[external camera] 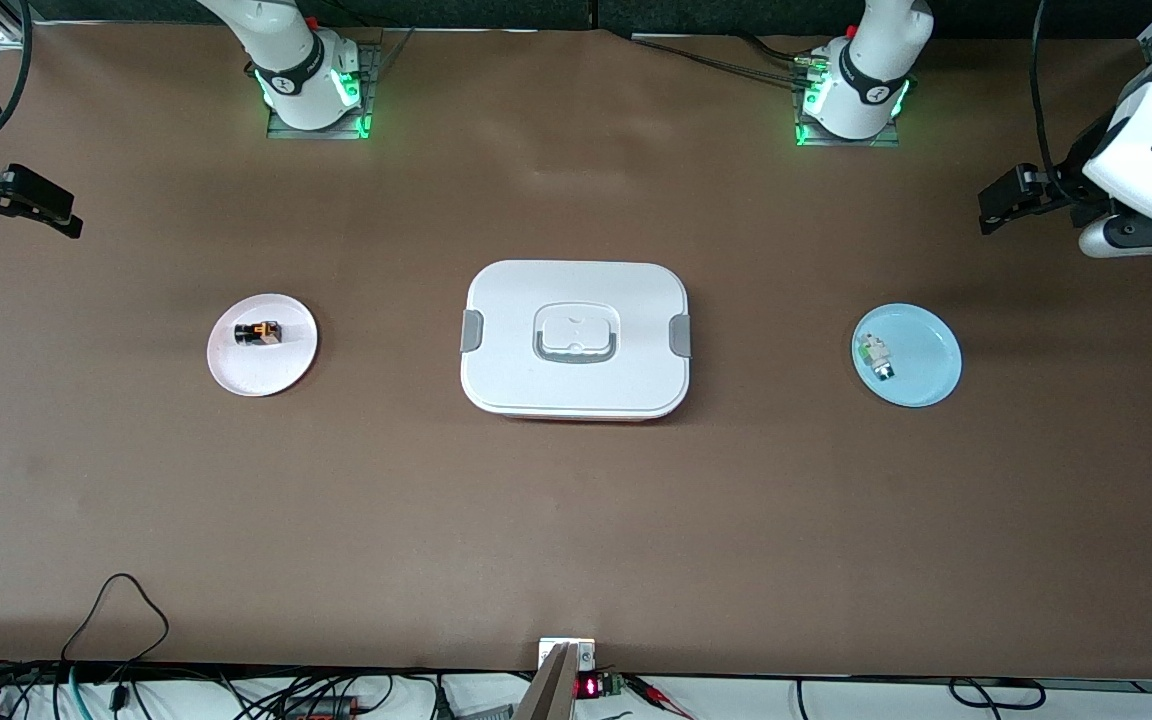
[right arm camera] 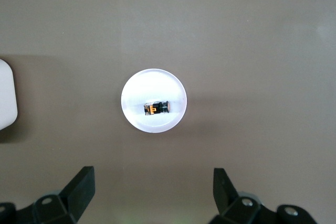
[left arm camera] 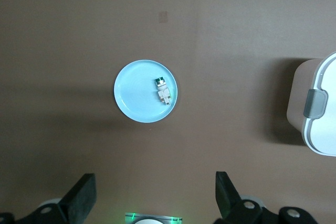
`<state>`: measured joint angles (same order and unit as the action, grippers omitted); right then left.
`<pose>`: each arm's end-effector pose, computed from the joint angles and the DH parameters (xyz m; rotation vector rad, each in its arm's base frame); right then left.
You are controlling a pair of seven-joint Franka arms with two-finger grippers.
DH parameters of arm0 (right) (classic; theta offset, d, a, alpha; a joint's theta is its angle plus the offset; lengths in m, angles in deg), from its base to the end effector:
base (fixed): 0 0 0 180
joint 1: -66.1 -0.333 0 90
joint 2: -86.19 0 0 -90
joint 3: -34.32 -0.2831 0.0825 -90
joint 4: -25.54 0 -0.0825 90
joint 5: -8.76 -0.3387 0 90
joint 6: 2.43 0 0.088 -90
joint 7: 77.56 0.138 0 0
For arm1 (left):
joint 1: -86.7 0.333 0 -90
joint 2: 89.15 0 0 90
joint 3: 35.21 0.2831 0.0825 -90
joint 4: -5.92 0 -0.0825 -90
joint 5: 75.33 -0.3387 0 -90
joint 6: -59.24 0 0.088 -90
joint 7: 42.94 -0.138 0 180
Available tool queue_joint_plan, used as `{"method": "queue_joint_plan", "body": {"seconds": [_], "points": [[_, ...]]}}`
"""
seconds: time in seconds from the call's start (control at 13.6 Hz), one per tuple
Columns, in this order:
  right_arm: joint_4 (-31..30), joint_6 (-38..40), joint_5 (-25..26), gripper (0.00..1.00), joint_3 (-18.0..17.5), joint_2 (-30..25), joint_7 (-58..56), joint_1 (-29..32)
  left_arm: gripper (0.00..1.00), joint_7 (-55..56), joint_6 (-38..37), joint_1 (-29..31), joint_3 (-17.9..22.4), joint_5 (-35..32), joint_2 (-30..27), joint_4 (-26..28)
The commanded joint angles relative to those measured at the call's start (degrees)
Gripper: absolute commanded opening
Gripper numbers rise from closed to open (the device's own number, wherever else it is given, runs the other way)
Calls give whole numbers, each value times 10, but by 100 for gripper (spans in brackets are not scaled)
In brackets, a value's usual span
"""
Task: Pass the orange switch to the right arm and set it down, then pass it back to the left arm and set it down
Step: 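Raise the right gripper away from the white plate, then move the right gripper back down over the switch on the white plate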
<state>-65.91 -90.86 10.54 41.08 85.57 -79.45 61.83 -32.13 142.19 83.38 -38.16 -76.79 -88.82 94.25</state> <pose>0.5008 -0.0264 0.5530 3.1127 -0.0166 -0.0670 0.4921 -0.0502 0.5600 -3.0959 -0.1256 0.1470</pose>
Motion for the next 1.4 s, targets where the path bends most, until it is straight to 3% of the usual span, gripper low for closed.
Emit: {"method": "queue_joint_plan", "body": {"seconds": [0.0,0.74,0.88,1.1,1.32], "points": [[9,7,-5,100,-3,1,7,0,100,-11,-2,0,1,-2,7,-16],[7,10,-7,100,-5,17,-1,-12,100,-12,-2,0,1,-2,7,-16],[7,39,-2,100,-6,29,4,-21,100,-12,-2,-1,1,-2,7,-16],[7,44,2,100,-6,67,7,-41,100,-12,-2,0,1,-2,7,-16],[8,2,-6,100,-6,117,7,-38,100,-12,-2,0,1,-2,7,-16]]}}
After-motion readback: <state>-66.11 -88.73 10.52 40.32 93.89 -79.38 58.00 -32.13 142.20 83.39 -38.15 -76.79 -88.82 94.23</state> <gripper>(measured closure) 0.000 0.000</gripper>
